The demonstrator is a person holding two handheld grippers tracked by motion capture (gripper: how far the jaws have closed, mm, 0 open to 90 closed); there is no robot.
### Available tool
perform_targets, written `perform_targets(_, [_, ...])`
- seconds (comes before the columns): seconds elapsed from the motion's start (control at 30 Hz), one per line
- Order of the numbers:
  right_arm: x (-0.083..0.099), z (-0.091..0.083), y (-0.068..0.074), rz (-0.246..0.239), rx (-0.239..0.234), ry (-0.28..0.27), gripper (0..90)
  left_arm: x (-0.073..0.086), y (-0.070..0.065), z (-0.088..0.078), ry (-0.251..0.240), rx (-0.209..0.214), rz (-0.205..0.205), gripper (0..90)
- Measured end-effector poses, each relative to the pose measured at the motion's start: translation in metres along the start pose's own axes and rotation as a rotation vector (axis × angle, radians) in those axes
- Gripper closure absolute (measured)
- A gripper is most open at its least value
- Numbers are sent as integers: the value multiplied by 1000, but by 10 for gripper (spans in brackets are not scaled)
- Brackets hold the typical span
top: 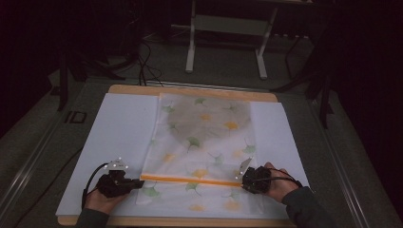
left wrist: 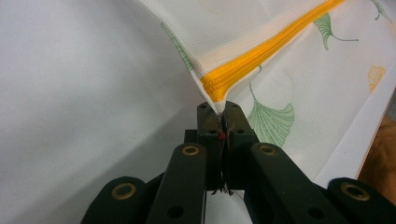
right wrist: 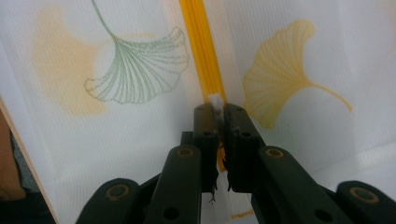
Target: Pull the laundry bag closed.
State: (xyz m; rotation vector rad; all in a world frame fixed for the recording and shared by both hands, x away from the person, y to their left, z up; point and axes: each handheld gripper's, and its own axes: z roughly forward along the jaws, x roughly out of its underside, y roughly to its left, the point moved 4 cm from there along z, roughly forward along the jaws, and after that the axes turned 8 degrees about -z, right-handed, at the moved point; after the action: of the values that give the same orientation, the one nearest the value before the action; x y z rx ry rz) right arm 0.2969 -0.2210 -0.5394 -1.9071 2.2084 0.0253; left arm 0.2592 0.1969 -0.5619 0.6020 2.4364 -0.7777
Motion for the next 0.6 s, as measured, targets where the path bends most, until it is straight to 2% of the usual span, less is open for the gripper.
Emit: perform_targets(0.6, [12,-3,-2,15,-1,13,843,0,0,0,1,0,1,880])
